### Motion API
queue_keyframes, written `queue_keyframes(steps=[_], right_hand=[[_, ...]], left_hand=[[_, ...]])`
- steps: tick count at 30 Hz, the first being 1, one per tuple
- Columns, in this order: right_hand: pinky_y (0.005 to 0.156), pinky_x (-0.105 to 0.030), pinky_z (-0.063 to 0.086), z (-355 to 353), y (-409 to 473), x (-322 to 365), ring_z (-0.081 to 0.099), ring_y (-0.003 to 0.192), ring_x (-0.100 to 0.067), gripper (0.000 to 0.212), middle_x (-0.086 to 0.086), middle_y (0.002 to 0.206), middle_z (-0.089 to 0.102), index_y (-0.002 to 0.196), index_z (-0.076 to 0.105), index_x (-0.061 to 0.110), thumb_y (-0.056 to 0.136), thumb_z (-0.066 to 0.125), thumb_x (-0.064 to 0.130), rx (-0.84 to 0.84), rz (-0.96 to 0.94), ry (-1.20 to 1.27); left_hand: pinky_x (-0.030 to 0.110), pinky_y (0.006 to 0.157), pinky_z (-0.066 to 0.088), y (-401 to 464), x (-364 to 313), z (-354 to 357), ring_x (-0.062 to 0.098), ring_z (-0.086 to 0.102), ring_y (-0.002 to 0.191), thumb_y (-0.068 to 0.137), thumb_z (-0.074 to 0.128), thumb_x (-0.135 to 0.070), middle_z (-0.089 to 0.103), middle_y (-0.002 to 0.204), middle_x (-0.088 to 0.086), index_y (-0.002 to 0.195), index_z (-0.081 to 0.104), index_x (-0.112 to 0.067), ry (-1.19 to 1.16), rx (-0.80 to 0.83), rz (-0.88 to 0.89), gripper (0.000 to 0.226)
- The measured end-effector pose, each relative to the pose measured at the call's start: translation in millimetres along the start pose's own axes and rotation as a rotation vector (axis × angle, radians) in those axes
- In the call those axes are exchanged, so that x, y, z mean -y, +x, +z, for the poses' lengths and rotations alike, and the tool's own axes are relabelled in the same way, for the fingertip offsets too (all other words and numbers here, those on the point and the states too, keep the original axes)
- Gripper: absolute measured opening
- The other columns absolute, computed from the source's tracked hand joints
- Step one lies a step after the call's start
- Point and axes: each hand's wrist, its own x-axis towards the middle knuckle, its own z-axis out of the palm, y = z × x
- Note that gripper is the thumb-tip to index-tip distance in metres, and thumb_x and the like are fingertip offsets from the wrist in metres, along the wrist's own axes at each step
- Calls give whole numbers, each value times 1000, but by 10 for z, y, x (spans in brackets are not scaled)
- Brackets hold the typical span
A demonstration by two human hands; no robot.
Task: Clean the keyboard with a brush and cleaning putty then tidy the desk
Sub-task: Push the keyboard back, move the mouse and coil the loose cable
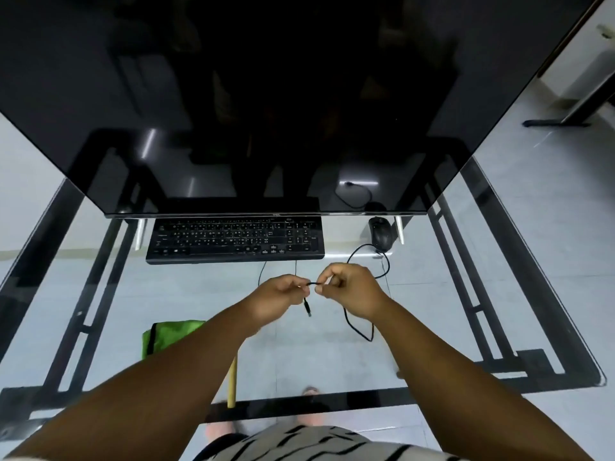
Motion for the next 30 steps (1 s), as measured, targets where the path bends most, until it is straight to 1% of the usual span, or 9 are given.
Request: queue_keyframes(steps=[4, 8, 14, 16, 19, 21, 24, 27, 30], right_hand=[[57, -23, 46, -82, 113, 308, 62, 53, -12, 9, -4, 61, 62, 84, 71, 20, 80, 79, 21, -35, -65, 82], [54, -17, 46, -260, 160, 534, 59, 51, -12, 22, -4, 66, 64, 99, 70, 15, 80, 79, 17, 126, -17, 129], [50, -18, 40, -428, 287, 598, 50, 52, -14, 24, 0, 63, 57, 106, 65, 6, 84, 73, 10, 305, 48, 238], [53, -18, 44, -403, 309, 620, 54, 55, -12, 18, 1, 63, 54, 104, 63, 4, 88, 69, 9, 327, 45, 275], [53, -18, 46, -311, 355, 674, 57, 57, -16, 15, -1, 65, 54, 102, 61, 6, 92, 65, 17, 320, 25, 289], [50, -18, 42, -242, 375, 704, 53, 54, -17, 14, -3, 66, 52, 96, 60, 7, 95, 61, 22, 293, 3, 290], [50, -21, 38, -149, 422, 741, 45, 51, -14, 26, -3, 66, 51, 92, 64, 9, 99, 52, 31, 264, -22, 237], [50, -23, 34, -104, 465, 749, 40, 50, -11, 32, 0, 64, 54, 92, 67, 15, 102, 45, 35, 279, -11, 108], [52, -26, 31, -103, 471, 762, 38, 54, -13, 32, 5, 60, 54, 91, 70, 24, 102, 43, 38, 323, -15, -1]], left_hand=[[30, 73, 47, -108, -238, -99, 16, 54, 64, 101, 46, -21, 57, 70, 3, 99, 62, -10, -124, 8, -11, 20], [29, 62, 45, -209, -389, -249, 14, 44, 57, 104, 38, -18, 46, 67, 2, 88, 55, -10, -295, 52, -104, 24], [21, 44, 14, -399, -560, -597, 8, 13, 44, 102, 42, -33, 22, 56, -4, 89, 61, -13, -416, 181, -208, 31], [20, 41, 12, -452, -634, -632, 7, 11, 41, 98, 45, -43, 19, 51, -6, 84, 63, -15, -402, 242, -205, 37], [19, 38, 17, -517, -779, -640, 6, 17, 36, 96, 48, -36, 25, 44, -7, 80, 58, -15, -520, 292, -100, 29], [19, 40, 28, -527, -864, -620, 7, 30, 38, 98, 47, -30, 39, 46, -5, 80, 57, -14, -686, 221, -27, 26], [17, 45, 44, -506, -973, -628, 7, 53, 51, 100, 45, -22, 63, 67, 2, 85, 59, -12, -999, 76, 54, 23], [14, 40, 41, -438, -1029, -728, 7, 55, 51, 102, 42, -18, 70, 77, 7, 94, 60, -7, -1316, -88, 104, 23], [15, 40, 36, -384, -1061, -860, 6, 47, 50, 104, 39, -18, 70, 80, 4, 104, 59, -7, -1412, -302, 130, 23]])
